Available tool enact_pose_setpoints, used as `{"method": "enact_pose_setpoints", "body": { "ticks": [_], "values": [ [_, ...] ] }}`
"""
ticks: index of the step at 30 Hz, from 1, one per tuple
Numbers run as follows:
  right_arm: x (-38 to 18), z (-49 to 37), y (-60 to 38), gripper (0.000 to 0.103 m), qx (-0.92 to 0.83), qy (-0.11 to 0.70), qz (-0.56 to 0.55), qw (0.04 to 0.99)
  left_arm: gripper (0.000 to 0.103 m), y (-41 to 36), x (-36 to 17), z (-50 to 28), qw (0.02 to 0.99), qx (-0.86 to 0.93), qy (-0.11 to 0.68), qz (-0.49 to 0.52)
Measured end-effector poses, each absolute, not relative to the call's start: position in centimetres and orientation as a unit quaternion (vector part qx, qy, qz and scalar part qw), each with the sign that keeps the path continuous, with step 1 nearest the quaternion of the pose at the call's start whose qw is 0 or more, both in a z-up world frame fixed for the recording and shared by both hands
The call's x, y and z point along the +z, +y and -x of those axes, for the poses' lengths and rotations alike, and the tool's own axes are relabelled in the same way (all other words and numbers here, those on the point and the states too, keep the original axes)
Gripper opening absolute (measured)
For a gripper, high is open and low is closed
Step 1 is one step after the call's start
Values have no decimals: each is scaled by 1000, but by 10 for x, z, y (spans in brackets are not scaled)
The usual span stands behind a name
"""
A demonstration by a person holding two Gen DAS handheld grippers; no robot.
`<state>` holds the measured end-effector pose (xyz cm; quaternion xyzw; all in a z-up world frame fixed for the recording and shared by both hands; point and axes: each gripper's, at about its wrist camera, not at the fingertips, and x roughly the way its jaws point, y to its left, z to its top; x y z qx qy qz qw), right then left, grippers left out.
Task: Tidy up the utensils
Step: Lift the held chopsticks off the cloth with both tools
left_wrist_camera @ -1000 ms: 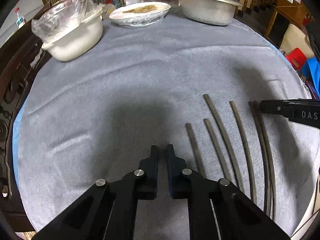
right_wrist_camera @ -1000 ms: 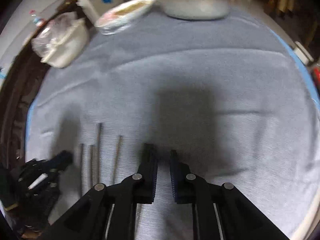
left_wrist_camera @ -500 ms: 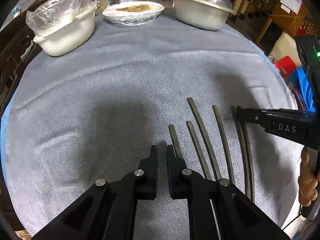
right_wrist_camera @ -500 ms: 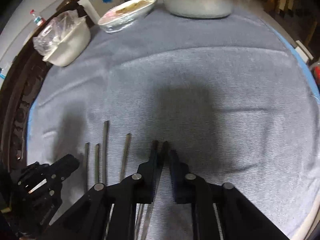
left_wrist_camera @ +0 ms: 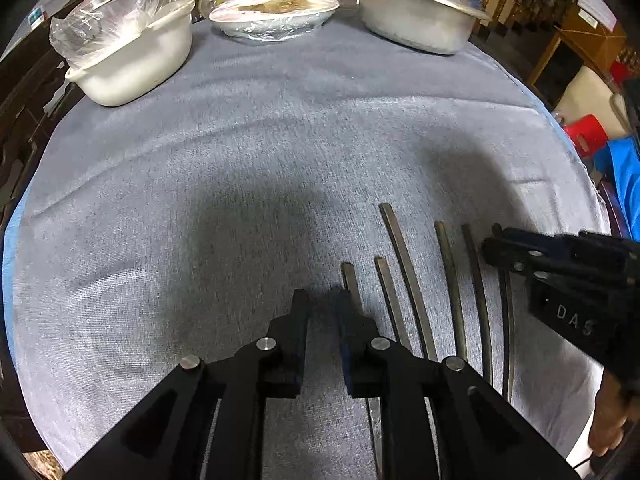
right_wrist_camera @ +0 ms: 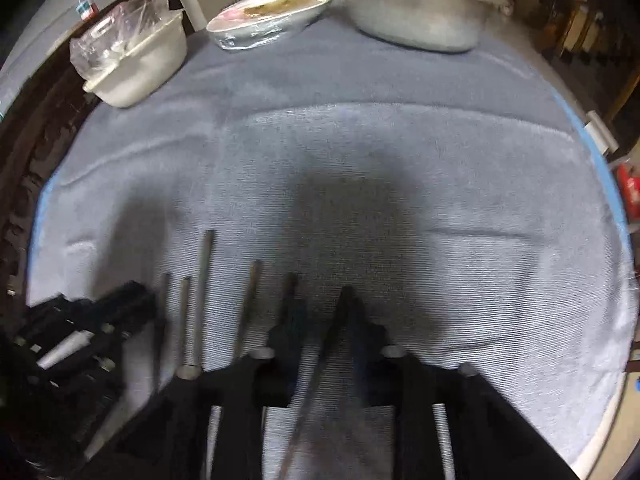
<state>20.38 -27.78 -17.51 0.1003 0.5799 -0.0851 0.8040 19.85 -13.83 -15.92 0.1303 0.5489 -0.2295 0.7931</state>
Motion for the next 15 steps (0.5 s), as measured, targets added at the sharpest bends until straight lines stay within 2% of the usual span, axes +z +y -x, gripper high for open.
{"method": "enact_pose_setpoints", "body": {
  "ticks": [2,7,11,15],
  "values": [
    [-174,-198,-283,8,-83,573,-118,807,11,-138,-157,-192,799,-223,541,-141],
    [-165,-167,-300,7,-68,536,-171,824,0,-138,-157,-189,809,-213,528,-146],
    [-139,-142,-311,7,-52,489,-199,848,0,-114,-151,-188,819,-207,523,-114],
    [-108,-125,-311,7,-35,443,-208,871,0,-93,-119,-170,843,-217,484,-90]
  ]
}}
